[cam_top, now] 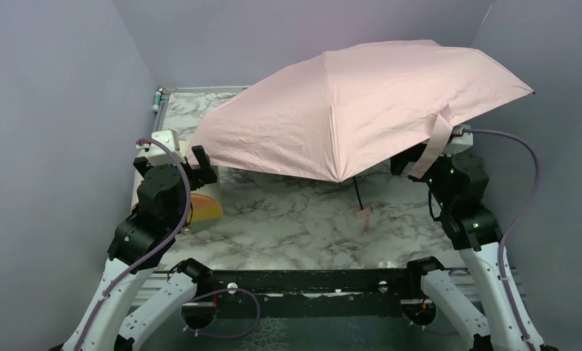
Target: Put away the umbrella
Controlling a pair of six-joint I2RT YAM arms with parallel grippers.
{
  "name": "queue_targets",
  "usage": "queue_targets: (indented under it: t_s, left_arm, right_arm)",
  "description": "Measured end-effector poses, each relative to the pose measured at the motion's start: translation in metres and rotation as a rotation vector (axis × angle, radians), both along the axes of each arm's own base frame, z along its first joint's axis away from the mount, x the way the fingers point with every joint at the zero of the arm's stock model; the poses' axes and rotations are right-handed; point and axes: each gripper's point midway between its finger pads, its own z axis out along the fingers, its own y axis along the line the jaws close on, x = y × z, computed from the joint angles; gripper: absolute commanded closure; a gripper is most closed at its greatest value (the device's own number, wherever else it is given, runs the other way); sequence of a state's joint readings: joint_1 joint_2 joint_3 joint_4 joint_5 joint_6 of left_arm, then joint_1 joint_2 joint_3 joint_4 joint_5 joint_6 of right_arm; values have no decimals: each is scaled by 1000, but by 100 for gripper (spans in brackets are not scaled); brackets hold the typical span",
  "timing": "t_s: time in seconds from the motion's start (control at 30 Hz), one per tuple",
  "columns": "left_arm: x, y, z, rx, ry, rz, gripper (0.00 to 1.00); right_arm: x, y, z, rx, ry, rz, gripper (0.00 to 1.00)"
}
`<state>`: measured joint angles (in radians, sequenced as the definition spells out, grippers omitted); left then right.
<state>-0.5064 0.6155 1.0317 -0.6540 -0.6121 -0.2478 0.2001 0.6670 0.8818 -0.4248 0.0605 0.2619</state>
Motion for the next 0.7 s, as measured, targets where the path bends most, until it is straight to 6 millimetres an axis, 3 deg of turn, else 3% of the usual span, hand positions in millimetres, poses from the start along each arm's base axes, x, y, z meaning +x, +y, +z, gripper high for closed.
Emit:
queue_targets:
  t_s: [0.2, 0.5, 0.57, 0.7]
  left_arm:
    - [0, 2, -6, 17, 11, 9, 1]
    - [-10, 21, -16, 19, -9, 92, 1]
    - [-11, 22, -18, 16, -14, 95, 1]
    - [-12, 23, -22, 13, -19, 95, 1]
  right_arm:
    - [-1, -1, 0, 0, 0, -4, 0]
    - [-2, 1, -2, -4, 4, 16, 0]
    - [-2, 5, -5, -1, 7, 37, 5]
    - [-2, 17, -21, 12, 31, 97, 5]
